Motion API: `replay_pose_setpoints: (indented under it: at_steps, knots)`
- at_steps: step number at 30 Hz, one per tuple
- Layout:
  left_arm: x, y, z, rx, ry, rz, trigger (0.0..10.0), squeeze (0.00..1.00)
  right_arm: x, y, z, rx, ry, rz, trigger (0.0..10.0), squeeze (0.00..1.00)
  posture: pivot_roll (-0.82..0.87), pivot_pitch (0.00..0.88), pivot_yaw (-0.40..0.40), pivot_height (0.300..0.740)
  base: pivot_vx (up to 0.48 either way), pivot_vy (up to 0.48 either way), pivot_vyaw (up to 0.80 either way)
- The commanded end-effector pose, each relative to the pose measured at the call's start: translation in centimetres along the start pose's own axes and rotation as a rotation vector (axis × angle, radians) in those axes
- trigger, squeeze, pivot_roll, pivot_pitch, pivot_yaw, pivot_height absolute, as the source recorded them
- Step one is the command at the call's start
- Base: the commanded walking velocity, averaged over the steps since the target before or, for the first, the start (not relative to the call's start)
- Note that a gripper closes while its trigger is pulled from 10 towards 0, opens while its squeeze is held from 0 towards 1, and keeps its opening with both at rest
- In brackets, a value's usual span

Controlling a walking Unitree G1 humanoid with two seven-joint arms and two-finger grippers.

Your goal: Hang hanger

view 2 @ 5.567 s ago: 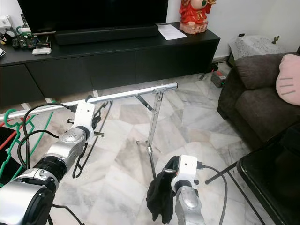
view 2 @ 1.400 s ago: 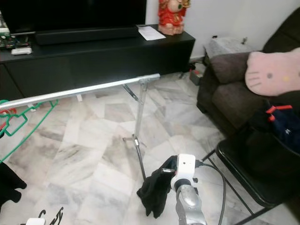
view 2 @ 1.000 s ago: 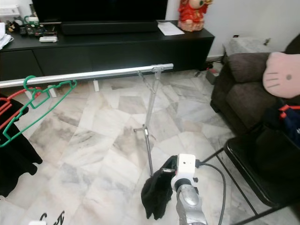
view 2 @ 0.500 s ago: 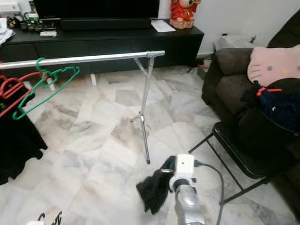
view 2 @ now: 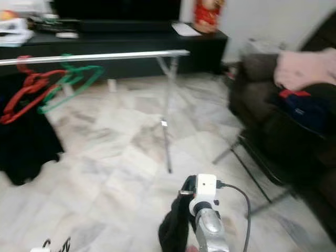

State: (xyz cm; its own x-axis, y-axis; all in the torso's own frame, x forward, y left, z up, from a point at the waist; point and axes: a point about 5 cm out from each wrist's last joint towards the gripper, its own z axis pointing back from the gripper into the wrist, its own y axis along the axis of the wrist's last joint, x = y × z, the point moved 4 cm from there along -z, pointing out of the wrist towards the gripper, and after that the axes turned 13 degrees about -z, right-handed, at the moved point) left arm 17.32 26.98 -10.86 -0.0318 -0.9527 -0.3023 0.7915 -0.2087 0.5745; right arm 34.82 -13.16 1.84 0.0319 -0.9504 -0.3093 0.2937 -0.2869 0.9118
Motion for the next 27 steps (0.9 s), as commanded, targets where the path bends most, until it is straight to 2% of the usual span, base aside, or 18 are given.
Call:
replay_pose_setpoints:
  at_steps: [1, 10, 14, 17, 19, 22, 24, 25, 26, 27]
  knots:
    - [0.5, -1.8, 0.4, -0.053, -0.012, 0.007, 10.0, 0.0, 0.2, 0.5, 0.0, 0.022, 0.002, 0.011, 10.0, 0.0, 0.02, 0.146, -0.054, 0.74, 0.0, 0.0, 0.79]
    - [0.6, -0.9, 0.3, -0.015, -0.016, -0.002, 10.0, 0.0, 0.1, 0.5, -0.1, 0.013, 0.007, 0.004, 10.0, 0.0, 0.02, 0.145, -0.057, 0.74, 0.0, 0.0, 0.75]
    - [-0.1, 2.5, -0.3, 0.115, -0.011, -0.035, 10.0, 0.0, -0.1, 1.0, -0.6, 0.005, 0.002, -0.006, 10.0, 0.0, 0.02, 0.143, -0.06, 0.74, 0.0, 0.0, 0.0]
    - [-0.6, 6.7, -0.4, 0.277, -0.046, -0.115, 10.0, 0.0, -0.9, 2.3, -1.5, 0.004, 0.026, 0.023, 10.0, 0.0, 0.02, 0.139, -0.061, 0.74, 0.0, 0.0, 0.0]
    - [-0.7, 8.4, -0.3, 0.34, -0.067, -0.141, 10.0, 0.0, -1.0, 2.7, -1.8, -0.002, 0.025, 0.04, 10.0, 0.0, 0.02, 0.139, -0.061, 0.74, 0.0, 0.0, 0.0]
    - [-0.2, 12.8, 0.5, 0.51, -0.128, -0.249, 10.0, 0.0, -1.9, 3.9, -2.4, 0.001, 0.062, 0.038, 10.0, 0.0, 0.03, 0.137, -0.063, 0.74, 0.0, 0.0, 0.0]
    - [0.3, 14.6, 1.0, 0.582, -0.173, -0.302, 10.0, 0.0, -2.4, 3.9, -2.7, -0.022, 0.082, 0.063, 10.0, 0.0, 0.03, 0.135, -0.064, 0.74, 0.0, 0.0, 0.0]
    - [0.3, 14.6, 1.0, 0.582, -0.173, -0.302, 10.0, 0.0, -2.4, 3.9, -2.7, -0.022, 0.082, 0.063, 10.0, 0.0, 0.03, 0.135, -0.064, 0.74, 0.0, 0.0, 0.0]
    - [1.0, 16.7, 1.9, 0.659, -0.241, -0.342, 10.0, 0.0, -2.9, 3.9, -2.9, -0.054, 0.101, 0.097, 10.0, 0.0, 0.03, 0.134, -0.065, 0.74, 0.0, 0.0, 0.0]
    - [1.3, 17.7, 2.4, 0.694, -0.279, -0.376, 10.0, 0.0, -3.1, 3.9, -3.0, -0.069, 0.11, 0.117, 10.0, 0.0, 0.03, 0.134, -0.065, 0.74, 0.0, 0.0, 0.0]
